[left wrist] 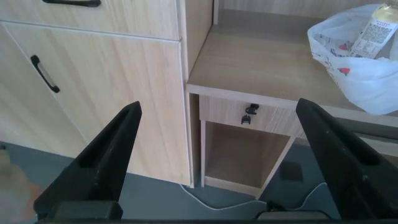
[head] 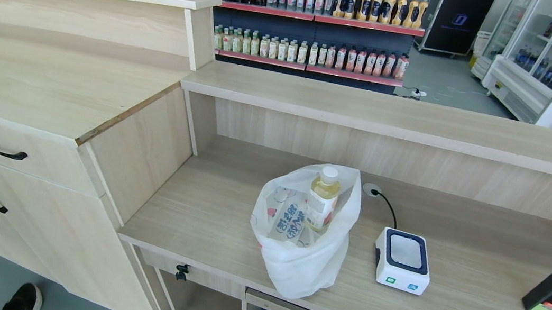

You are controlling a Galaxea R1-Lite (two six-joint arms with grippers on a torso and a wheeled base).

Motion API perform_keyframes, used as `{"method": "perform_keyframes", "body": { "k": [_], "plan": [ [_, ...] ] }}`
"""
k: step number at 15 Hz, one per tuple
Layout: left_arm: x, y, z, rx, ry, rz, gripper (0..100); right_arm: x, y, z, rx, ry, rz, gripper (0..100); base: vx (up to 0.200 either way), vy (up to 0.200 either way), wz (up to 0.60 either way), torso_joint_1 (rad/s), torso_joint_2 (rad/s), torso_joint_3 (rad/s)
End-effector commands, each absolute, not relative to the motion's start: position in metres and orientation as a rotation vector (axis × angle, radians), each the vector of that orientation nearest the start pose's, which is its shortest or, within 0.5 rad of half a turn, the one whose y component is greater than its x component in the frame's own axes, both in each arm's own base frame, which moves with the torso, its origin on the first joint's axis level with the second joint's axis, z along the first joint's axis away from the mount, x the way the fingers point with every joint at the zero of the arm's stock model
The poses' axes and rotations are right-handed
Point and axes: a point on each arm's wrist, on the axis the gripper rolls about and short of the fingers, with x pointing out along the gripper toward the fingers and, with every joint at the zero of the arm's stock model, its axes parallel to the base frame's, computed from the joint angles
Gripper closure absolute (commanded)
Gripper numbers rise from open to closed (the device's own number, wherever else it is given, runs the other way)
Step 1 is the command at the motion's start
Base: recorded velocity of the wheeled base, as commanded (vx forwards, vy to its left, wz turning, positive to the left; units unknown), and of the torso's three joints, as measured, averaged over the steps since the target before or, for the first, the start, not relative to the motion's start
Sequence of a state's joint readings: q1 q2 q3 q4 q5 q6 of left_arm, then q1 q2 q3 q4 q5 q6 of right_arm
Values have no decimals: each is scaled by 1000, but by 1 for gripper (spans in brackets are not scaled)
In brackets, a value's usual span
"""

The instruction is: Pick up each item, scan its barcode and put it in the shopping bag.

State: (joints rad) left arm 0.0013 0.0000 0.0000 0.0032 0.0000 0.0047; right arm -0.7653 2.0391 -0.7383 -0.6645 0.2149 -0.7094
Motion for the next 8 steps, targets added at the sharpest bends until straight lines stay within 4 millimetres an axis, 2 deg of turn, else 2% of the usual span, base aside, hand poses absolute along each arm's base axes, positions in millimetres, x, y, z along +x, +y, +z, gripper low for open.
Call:
{"method": "perform_keyframes", "body": {
  "k": [1,5,8],
  "plan": [
    [-23,0,75,5,3,2,0,244,-227,60,-367,709,-285,0,0,0,0,0,0,0],
    [-23,0,75,5,3,2,0,237,-218,55,-327,687,-192,0,0,0,0,0,0,0],
    [-23,0,75,5,3,2,0,250,-217,52,-360,640,-124,0,0,0,0,0,0,0]
  ]
}}
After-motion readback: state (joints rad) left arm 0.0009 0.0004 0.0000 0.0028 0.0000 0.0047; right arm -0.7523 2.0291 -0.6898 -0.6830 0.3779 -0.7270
